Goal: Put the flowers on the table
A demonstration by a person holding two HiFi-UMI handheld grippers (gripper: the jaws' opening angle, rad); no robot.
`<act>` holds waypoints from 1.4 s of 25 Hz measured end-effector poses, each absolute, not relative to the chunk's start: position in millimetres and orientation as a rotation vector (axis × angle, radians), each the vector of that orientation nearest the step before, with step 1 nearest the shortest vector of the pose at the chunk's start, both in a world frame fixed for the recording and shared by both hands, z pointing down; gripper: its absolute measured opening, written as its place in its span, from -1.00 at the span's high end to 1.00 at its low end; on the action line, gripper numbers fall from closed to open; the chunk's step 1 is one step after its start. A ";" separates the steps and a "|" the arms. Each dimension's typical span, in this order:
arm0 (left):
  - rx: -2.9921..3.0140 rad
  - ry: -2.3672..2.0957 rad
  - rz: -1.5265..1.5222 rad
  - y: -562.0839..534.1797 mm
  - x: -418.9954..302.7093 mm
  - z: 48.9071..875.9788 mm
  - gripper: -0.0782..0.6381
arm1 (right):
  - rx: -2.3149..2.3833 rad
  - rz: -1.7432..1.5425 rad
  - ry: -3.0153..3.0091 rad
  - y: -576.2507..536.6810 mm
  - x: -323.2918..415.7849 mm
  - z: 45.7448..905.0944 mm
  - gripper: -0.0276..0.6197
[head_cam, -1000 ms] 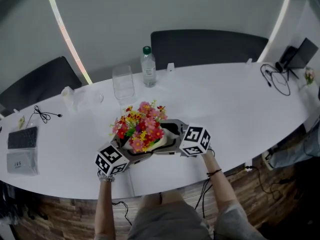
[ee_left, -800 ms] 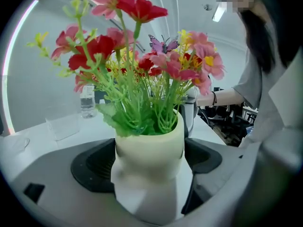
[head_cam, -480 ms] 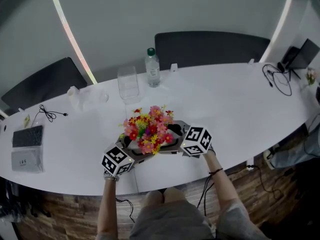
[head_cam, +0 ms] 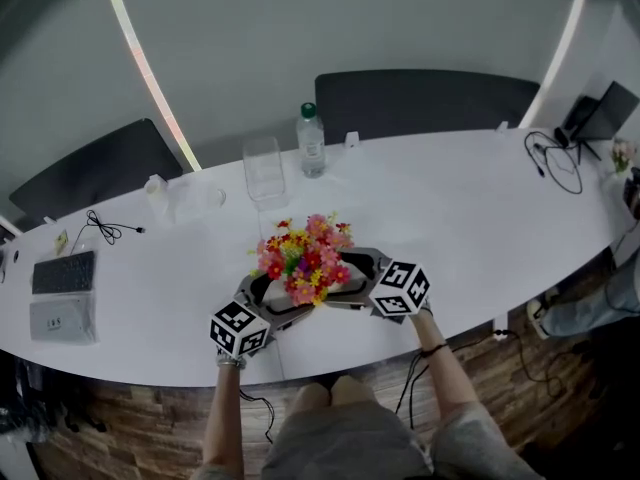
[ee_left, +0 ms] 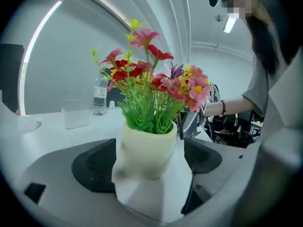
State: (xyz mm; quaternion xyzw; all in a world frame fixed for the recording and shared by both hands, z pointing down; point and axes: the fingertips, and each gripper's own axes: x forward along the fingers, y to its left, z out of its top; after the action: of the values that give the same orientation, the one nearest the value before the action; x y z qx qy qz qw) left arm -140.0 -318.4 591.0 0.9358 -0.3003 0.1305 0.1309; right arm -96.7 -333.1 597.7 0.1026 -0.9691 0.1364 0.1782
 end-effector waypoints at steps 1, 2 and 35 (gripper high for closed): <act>2.707 -0.882 0.363 -317.5 -140.8 590.2 -0.50 | 0.305 0.390 -2.741 -332.4 -94.7 596.7 -0.50; 2.694 -0.896 0.339 -316.9 -142.0 588.7 -0.50 | 0.319 0.390 -2.741 -331.6 -93.0 595.5 -0.50; 2.658 -0.940 0.178 -238.7 -107.2 523.3 0.20 | 0.504 0.497 -2.899 -257.5 -70.8 520.2 0.57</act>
State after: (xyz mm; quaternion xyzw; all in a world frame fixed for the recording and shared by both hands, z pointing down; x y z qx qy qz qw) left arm -107.2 -238.7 523.3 0.9292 -0.3285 0.0623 0.1577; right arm -70.8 -257.5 520.2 0.1684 -0.9684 0.1661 0.0788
